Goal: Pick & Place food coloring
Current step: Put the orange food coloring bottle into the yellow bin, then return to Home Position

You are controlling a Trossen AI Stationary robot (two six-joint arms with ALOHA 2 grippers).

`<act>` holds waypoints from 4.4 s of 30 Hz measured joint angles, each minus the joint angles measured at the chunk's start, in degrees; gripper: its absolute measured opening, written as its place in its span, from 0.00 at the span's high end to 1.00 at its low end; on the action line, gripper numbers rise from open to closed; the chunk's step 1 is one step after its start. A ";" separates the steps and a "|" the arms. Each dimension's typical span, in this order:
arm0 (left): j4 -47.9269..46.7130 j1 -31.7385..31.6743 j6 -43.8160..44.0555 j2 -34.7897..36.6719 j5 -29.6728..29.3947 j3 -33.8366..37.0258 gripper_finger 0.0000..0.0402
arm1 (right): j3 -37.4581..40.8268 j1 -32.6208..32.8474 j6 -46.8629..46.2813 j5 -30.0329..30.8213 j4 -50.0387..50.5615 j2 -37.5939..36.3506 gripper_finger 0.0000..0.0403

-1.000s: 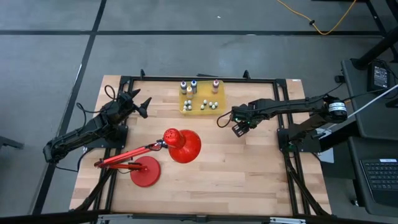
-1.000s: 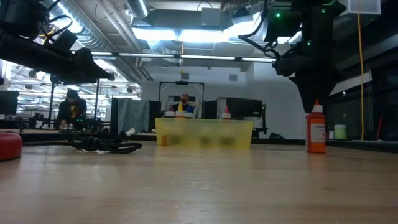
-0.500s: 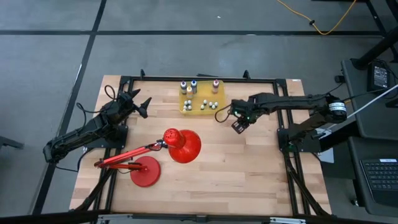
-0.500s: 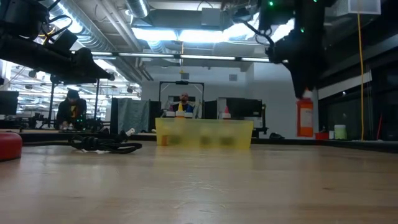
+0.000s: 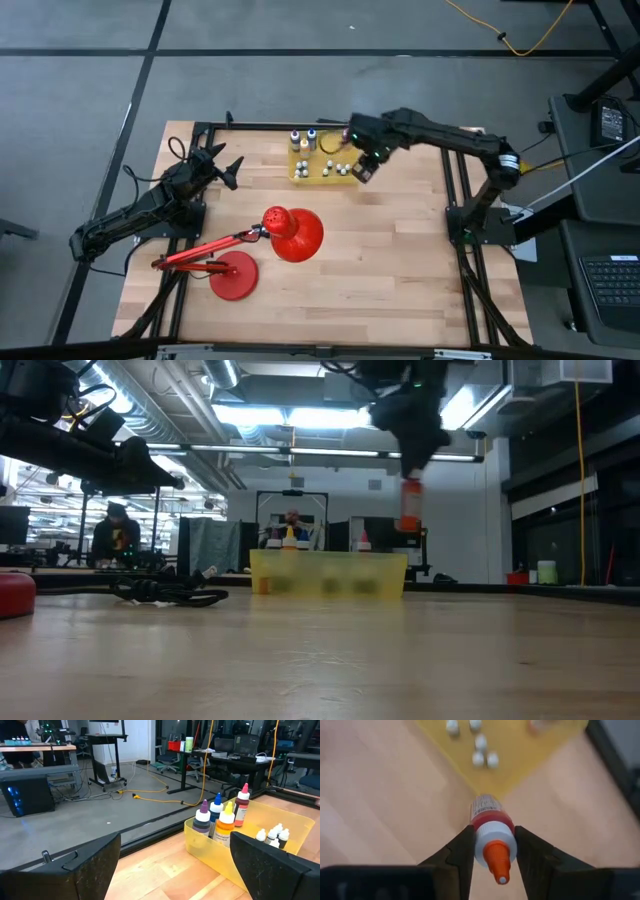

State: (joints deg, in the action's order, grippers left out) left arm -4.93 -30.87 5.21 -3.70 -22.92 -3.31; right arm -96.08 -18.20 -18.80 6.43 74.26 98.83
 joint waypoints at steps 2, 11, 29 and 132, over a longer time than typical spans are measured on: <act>0.01 0.00 0.00 0.02 0.02 0.00 0.09 | -4.52 -1.17 3.02 0.05 -0.08 3.09 0.68; 0.00 0.00 0.00 0.02 0.02 0.00 0.09 | -21.93 -5.63 17.81 0.09 0.12 17.40 0.68; 0.00 0.00 0.00 0.02 0.00 0.02 0.09 | -31.68 -11.21 31.30 3.56 -3.72 34.78 0.68; 0.00 0.01 -0.01 0.02 0.01 0.00 0.09 | 95.72 -26.38 -2.01 7.46 -98.84 -65.24 0.01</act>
State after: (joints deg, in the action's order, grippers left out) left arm -4.92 -30.86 5.20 -3.68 -22.91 -3.31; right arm -0.36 -44.58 -20.81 13.89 -24.58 33.59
